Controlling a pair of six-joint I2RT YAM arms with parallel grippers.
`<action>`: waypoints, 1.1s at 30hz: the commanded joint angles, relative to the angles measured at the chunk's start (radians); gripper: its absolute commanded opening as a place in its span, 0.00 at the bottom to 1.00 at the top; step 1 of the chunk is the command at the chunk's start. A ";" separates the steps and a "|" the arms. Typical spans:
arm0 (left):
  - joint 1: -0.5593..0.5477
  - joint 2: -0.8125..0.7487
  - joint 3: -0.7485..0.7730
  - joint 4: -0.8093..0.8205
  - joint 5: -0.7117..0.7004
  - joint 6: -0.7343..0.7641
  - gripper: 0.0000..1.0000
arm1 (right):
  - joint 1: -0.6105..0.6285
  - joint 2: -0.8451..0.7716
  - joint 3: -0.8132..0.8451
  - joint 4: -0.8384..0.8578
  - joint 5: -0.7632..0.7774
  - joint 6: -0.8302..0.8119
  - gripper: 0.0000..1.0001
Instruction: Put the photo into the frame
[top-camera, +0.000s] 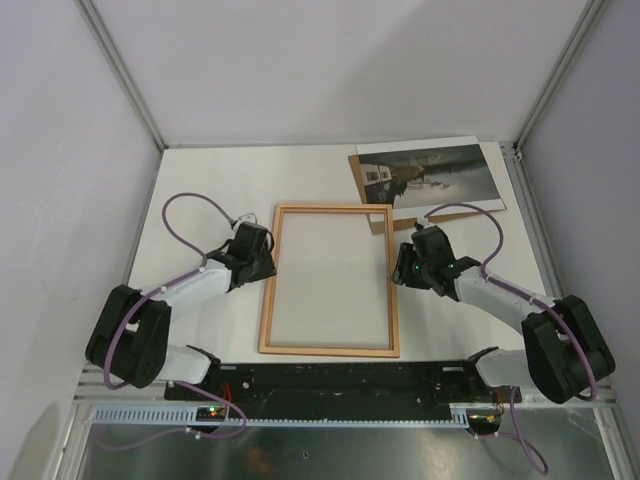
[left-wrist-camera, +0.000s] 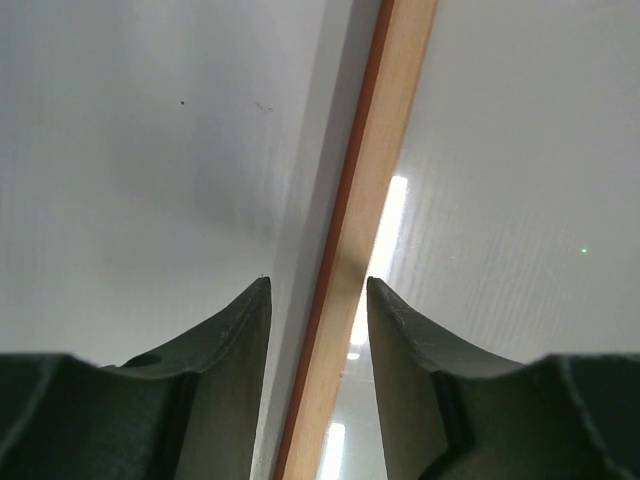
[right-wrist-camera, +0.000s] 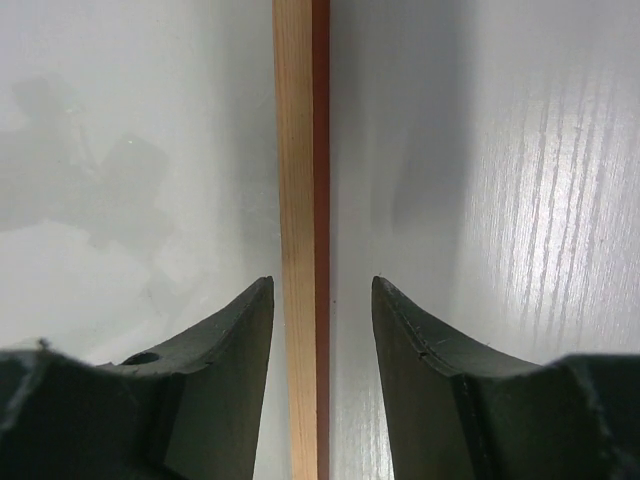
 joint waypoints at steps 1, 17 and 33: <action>-0.009 0.039 0.058 -0.013 -0.065 0.047 0.48 | 0.028 0.050 0.046 0.002 0.082 -0.024 0.49; -0.009 0.158 0.131 -0.003 -0.041 0.110 0.27 | 0.073 0.142 0.090 0.001 0.142 -0.030 0.18; 0.059 0.043 0.139 -0.027 -0.026 0.117 0.00 | 0.149 0.173 0.283 -0.046 0.149 -0.027 0.08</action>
